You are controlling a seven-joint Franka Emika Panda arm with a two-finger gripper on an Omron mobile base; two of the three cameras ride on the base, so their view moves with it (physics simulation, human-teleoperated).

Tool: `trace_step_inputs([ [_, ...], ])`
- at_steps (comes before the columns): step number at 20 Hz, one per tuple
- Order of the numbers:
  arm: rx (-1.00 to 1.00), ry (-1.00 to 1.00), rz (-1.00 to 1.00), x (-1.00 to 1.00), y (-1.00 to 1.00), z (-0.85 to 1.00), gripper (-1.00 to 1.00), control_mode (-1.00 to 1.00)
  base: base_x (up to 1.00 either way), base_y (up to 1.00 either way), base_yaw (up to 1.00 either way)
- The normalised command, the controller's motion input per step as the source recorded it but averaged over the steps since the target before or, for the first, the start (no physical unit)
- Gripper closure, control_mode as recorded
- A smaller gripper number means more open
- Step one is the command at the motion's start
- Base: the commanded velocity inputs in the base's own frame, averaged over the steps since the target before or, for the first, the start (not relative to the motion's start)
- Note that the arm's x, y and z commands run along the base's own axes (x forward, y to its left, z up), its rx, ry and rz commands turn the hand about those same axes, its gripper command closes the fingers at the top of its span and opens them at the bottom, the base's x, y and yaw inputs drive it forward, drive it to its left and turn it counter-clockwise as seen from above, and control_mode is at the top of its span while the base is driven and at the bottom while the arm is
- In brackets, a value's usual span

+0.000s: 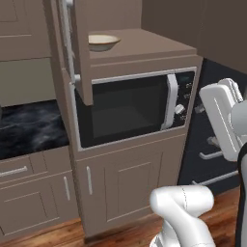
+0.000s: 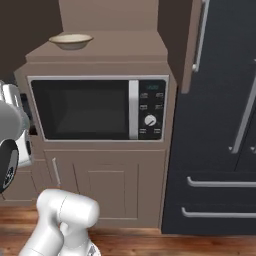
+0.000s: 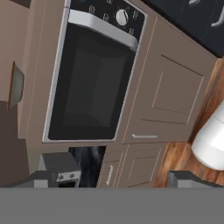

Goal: Move the bowls from the cabinet to the plates on the dining table.

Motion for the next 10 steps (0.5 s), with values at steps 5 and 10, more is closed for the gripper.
trace_step_inputs([
  [5, 0.0, 0.0, 0.0, 0.0, 0.0, 0.0, -1.0, 1.0, 0.61, 0.02, -0.03],
  [10, 0.0, 0.0, 0.0, 0.0, 0.0, 0.0, -1.0, 1.0, 0.61, 0.0, -0.02],
])
